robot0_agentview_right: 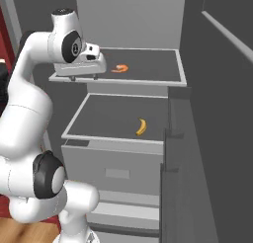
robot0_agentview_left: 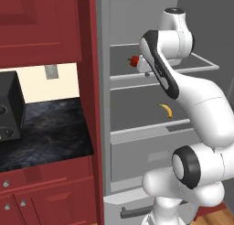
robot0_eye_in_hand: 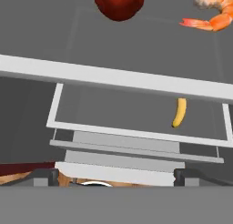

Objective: Open the fridge, remove the banana, bell pepper, and shrimp, and place them on any counter.

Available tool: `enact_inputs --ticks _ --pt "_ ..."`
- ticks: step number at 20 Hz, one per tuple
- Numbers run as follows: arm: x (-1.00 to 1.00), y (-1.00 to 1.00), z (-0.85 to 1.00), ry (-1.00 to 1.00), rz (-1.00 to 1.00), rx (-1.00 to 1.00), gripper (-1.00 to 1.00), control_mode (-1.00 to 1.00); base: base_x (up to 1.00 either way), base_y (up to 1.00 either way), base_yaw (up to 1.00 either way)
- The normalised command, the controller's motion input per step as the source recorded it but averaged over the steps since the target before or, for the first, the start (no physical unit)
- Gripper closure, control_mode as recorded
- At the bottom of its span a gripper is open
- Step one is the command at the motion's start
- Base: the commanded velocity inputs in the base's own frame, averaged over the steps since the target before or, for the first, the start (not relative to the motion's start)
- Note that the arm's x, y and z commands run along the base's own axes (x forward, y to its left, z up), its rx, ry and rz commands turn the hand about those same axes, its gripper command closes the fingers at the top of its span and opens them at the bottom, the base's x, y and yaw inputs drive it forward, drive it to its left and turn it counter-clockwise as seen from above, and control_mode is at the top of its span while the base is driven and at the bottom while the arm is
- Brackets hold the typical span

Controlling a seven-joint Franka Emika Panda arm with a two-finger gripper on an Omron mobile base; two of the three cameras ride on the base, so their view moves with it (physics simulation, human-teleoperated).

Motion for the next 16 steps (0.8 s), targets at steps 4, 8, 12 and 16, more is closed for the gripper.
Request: enact_inputs --ticks 4,8,12,16 --pt "0.00 0.00 0.00 0.00 0.00 0.00 -1.00 1.00 0.04 -0.09 0.00" --pt "0.26 -0.36 -0.04 -0.01 -0.03 0.06 -1.00 -1.00 0.00 -0.02 0.00" --pt "0.27 -0.46 -0.01 0.00 -0.27 0.01 -1.00 -1.00 0.00 0.00 0.00" --pt "0.25 -0.05 0.01 0.00 -0.35 0.00 -1.00 -1.00 0.00 0.00 0.00"
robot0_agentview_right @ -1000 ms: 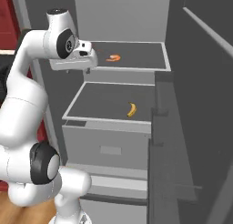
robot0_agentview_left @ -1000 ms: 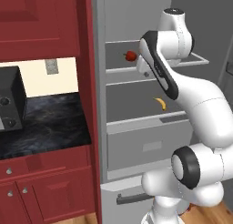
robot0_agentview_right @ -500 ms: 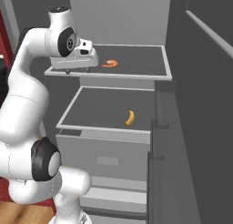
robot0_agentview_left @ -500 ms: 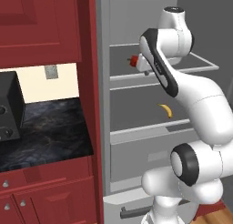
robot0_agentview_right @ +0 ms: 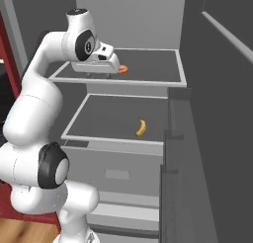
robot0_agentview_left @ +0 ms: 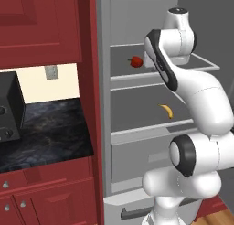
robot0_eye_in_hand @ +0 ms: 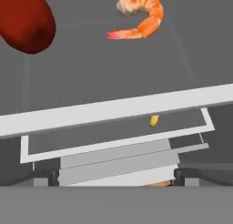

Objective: Open the fridge, remove the banana, bell pepper, and shrimp, and place them on any counter.

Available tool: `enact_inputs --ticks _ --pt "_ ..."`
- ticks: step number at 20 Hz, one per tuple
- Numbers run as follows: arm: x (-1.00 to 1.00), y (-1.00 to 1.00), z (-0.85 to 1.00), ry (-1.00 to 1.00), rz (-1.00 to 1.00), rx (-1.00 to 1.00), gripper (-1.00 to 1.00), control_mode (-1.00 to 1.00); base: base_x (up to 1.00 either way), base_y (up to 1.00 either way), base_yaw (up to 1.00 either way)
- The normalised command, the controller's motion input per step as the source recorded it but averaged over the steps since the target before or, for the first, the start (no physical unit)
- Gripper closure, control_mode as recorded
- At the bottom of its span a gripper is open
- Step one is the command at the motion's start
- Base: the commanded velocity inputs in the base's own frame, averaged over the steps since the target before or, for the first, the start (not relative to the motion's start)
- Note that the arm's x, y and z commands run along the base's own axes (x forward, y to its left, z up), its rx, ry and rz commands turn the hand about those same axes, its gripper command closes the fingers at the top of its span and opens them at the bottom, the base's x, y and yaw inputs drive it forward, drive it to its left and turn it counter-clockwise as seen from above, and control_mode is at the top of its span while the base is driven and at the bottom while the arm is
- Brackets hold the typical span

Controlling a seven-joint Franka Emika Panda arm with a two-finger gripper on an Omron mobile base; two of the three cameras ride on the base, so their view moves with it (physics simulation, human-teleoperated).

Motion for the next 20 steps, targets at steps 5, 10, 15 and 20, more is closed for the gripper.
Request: enact_inputs --ticks 5,10,15,20 --pt "0.29 -0.10 0.00 -0.01 -0.12 0.03 -1.00 -1.00 0.00 0.00 0.00" --pt "0.38 -0.20 -0.07 0.00 0.00 0.03 -1.00 -1.00 0.00 0.00 0.00" --pt "0.49 -0.21 -0.04 0.00 0.00 0.03 -1.00 -1.00 0.00 0.00 0.00" --pt "0.61 -0.19 -0.02 0.00 0.00 0.02 -1.00 -1.00 0.00 0.00 0.00"
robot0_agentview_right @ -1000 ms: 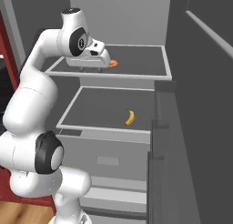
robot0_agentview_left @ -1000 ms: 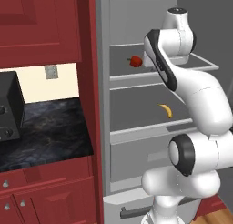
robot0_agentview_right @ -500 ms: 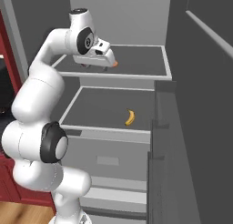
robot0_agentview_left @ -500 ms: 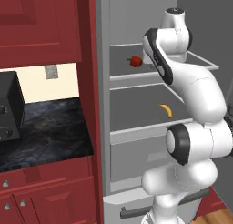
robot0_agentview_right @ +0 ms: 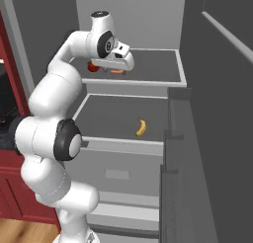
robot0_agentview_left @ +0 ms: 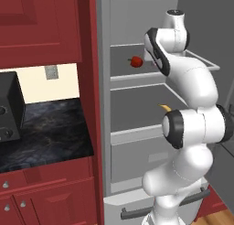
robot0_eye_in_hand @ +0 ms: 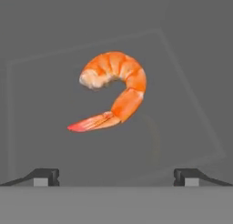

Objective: Open the fridge, remove the banana, bell pepper, and shrimp, and place them on any counter.

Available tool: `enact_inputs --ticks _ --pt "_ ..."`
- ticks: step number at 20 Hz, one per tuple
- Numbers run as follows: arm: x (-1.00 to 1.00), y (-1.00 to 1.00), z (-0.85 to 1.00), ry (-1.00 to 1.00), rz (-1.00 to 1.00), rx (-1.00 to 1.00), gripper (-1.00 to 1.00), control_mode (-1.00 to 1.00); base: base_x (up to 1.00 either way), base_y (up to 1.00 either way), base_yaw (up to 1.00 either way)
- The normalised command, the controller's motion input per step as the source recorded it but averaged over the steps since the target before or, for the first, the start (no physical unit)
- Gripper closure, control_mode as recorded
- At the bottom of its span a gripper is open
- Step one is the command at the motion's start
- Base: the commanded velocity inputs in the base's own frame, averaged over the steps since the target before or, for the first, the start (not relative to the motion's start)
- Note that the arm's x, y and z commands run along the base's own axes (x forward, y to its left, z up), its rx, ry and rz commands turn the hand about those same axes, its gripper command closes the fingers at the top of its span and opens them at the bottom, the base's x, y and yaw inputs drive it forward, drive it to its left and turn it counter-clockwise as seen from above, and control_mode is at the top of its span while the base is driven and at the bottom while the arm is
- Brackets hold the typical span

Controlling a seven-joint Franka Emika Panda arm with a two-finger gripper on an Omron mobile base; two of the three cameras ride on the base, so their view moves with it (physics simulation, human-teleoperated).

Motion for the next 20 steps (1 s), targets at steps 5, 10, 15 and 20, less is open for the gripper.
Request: enact_inputs --ticks 5,10,15,20 --pt "0.51 -0.09 0.00 0.00 0.00 0.01 -1.00 -1.00 0.00 0.00 0.00" --pt "0.45 -0.08 -0.11 0.00 0.00 0.01 -1.00 -1.00 0.00 0.00 0.00" --pt "0.44 -0.11 -0.19 0.00 0.00 0.02 -1.00 -1.00 0.00 0.00 0.00" --pt "-0.02 -0.02 -0.37 0.00 0.00 0.01 -1.00 -1.00 0.00 0.00 0.00"
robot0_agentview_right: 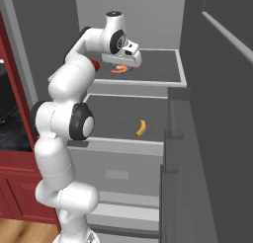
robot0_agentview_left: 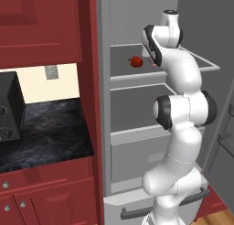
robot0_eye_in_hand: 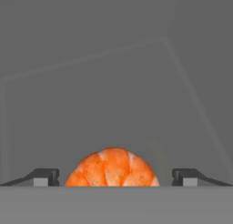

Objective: Open the fridge, remove the banana, bell pepper, and shrimp, and place them on any counter.

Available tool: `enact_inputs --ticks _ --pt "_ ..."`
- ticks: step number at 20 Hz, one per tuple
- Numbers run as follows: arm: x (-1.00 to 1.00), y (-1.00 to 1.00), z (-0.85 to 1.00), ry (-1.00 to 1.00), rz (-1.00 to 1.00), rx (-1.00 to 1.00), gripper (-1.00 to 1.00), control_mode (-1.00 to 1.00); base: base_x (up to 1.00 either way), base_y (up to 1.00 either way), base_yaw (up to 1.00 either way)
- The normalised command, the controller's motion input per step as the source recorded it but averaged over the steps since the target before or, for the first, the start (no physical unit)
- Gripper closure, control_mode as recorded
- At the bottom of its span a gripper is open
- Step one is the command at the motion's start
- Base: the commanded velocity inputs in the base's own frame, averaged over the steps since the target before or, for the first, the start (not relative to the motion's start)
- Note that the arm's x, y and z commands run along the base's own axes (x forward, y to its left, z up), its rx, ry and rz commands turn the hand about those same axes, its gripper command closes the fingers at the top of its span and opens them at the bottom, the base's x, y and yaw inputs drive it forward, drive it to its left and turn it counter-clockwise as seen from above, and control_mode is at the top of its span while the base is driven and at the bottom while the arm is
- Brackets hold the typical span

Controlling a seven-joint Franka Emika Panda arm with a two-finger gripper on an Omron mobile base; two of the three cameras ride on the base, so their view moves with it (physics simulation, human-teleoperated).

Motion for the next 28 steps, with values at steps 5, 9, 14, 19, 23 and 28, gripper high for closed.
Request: enact_inputs --ticks 5,9,14,19,23,28 --pt "-0.38 0.00 -0.49 0.00 0.00 0.00 -1.00 -1.00 0.00 0.00 0.00" --pt "-0.15 0.01 -0.54 0.00 0.00 0.00 1.00 -1.00 0.00 0.00 0.00" --pt "0.00 0.00 -0.18 0.02 0.00 0.00 1.00 -1.00 0.00 0.00 0.00" --pt "-0.11 0.00 -0.02 -0.01 0.01 0.00 1.00 -1.00 0.00 0.00 0.00" --pt "-0.68 0.00 0.05 -0.11 0.11 0.00 1.00 -1.00 0.00 0.00 0.00" --pt "-0.79 0.03 0.19 -0.30 0.08 0.01 1.00 -1.00 0.00 0.00 0.00"
